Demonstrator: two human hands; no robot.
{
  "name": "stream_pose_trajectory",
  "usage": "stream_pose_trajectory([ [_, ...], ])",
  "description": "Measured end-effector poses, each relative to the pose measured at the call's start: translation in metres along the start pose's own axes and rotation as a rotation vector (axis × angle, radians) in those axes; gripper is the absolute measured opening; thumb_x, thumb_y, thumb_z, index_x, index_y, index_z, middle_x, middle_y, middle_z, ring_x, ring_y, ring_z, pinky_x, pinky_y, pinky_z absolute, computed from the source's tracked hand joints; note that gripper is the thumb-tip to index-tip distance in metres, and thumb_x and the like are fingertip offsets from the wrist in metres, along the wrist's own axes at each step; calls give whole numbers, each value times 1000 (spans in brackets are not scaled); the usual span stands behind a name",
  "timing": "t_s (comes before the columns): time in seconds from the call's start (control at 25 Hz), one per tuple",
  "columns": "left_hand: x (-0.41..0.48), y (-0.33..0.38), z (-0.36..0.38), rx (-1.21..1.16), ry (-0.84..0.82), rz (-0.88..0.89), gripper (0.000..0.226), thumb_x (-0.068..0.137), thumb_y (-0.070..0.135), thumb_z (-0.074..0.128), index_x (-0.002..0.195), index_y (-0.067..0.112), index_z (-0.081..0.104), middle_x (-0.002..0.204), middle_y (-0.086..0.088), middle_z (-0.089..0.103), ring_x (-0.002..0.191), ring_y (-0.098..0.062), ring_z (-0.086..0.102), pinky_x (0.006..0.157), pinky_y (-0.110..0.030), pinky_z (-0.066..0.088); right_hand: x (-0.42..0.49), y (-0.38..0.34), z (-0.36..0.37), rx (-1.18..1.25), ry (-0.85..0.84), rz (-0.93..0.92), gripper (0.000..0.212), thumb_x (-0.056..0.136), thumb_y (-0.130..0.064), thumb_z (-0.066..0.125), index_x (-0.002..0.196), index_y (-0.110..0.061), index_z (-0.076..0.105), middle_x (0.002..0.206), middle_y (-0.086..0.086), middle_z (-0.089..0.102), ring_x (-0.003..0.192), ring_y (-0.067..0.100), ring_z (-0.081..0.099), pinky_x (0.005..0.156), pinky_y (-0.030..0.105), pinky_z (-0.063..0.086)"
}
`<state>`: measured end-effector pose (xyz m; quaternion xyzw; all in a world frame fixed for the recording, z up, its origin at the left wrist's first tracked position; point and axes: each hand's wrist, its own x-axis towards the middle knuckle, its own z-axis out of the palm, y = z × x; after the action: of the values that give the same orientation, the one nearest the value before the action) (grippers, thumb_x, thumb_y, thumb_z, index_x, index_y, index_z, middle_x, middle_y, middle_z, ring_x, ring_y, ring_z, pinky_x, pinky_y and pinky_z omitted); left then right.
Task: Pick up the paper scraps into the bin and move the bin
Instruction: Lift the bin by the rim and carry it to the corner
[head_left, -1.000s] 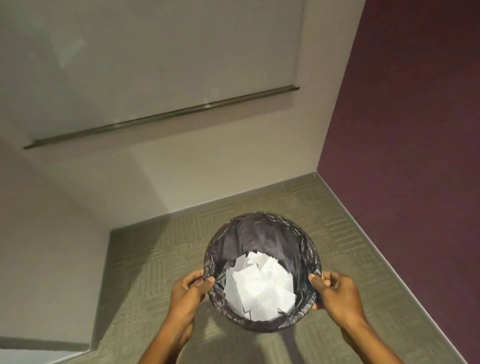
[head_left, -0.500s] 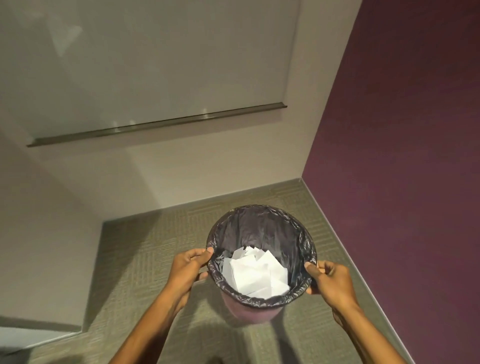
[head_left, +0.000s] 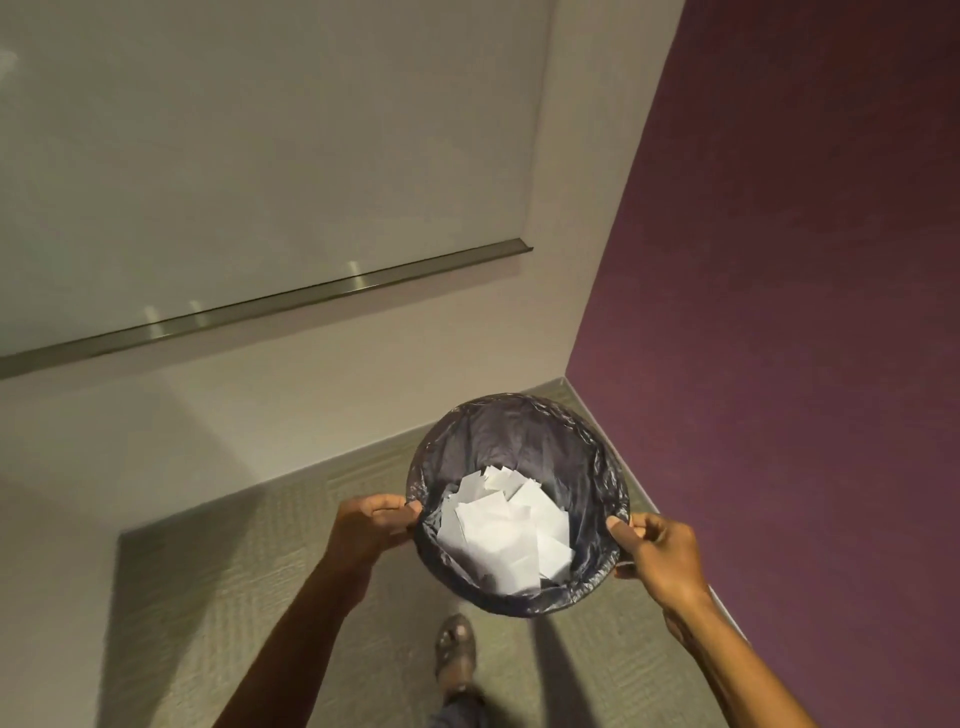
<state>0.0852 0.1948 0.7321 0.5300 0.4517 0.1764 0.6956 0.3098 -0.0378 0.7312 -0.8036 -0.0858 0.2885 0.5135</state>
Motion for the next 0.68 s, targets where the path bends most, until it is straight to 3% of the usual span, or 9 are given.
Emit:
stream_pose_trajectory([
  [0.2, 78, 36, 18, 52, -68, 9, 16, 79, 3, 73, 86, -11, 71, 86, -23, 69, 83, -28, 65, 90, -52, 52, 55, -22, 6, -22, 95, 22, 25, 89, -13, 69, 74, 5, 63, 63, 9, 61, 57, 20, 59, 54, 35, 57],
  [0.36, 123, 48, 38, 139, -92, -29, 5, 76, -1, 74, 72, -3, 75, 79, -23, 70, 78, -28, 65, 90, -52, 52, 89, -25, -1, -29, 132, 58, 28, 88, -13, 71, 76, 10, 61, 61, 8, 60, 57, 20, 58, 50, 30, 54],
  [0.56, 164, 56, 74, 231, -129, -27, 4, 72, 7, 79, 70, 4, 78, 76, -22, 72, 73, -28, 67, 80, -42, 55, 140, -20, -17, 3, 154, 87, 27, 87, -10, 71, 76, 12, 60, 63, 12, 60, 57, 23, 59, 49, 31, 55],
  [0.68, 198, 68, 99, 302, -115, -35, 10, 69, 16, 82, 68, 7, 77, 71, -21, 69, 69, -23, 60, 70, -36, 46, 177, -19, -28, 32, 114, 105, 28, 88, -10, 71, 77, 14, 60, 63, 14, 60, 57, 23, 59, 50, 32, 55],
])
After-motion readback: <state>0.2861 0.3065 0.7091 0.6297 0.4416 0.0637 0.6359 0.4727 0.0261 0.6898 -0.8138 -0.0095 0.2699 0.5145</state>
